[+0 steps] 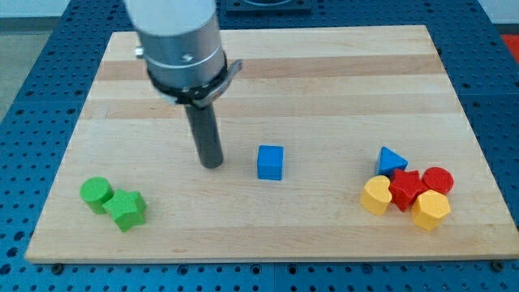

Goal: Move the blue cube left to the blue triangle

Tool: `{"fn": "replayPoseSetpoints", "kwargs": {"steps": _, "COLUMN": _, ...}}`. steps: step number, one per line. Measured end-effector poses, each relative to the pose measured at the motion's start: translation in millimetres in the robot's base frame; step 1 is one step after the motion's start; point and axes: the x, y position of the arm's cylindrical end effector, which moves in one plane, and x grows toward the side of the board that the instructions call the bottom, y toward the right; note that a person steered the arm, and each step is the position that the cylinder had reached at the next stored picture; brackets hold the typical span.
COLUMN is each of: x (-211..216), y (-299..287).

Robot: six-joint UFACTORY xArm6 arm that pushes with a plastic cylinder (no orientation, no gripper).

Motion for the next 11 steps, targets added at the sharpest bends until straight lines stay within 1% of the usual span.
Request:
{"fn": "replayPoseSetpoints", "kwargs": {"steps": 2, "x": -14, "y": 31}}
{"fn": "replayPoseSetpoints", "kwargs": {"steps": 3, "x": 5, "y": 48}}
{"fn": "replayPoseSetpoints", "kwargs": {"steps": 4, "x": 5, "y": 71}}
{"fn": "replayPoseSetpoints", "kwargs": {"steps": 7, "x": 4, "y": 100}}
{"fn": "replayPoseSetpoints", "kwargs": {"steps": 8, "x": 0, "y": 134}}
{"fn": "replayPoseSetpoints", "kwargs": {"steps": 11, "x": 0, "y": 164}}
